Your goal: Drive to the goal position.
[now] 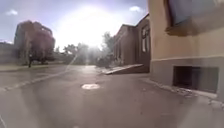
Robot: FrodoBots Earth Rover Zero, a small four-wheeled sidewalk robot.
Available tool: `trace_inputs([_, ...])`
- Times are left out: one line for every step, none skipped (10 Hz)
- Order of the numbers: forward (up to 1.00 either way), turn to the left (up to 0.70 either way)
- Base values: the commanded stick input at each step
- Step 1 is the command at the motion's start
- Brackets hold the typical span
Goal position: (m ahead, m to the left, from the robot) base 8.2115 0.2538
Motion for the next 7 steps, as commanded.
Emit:
trace_inputs([0.70, 0.14])
trace_inputs([0.70, 0.14])
trace_inputs([0.70, 0.14])
trace_inputs([0.70, 0.14])
trace_inputs([0.70, 0.14])
trace_inputs([0.70, 0.14])
trace_inputs([0.70, 0.14])
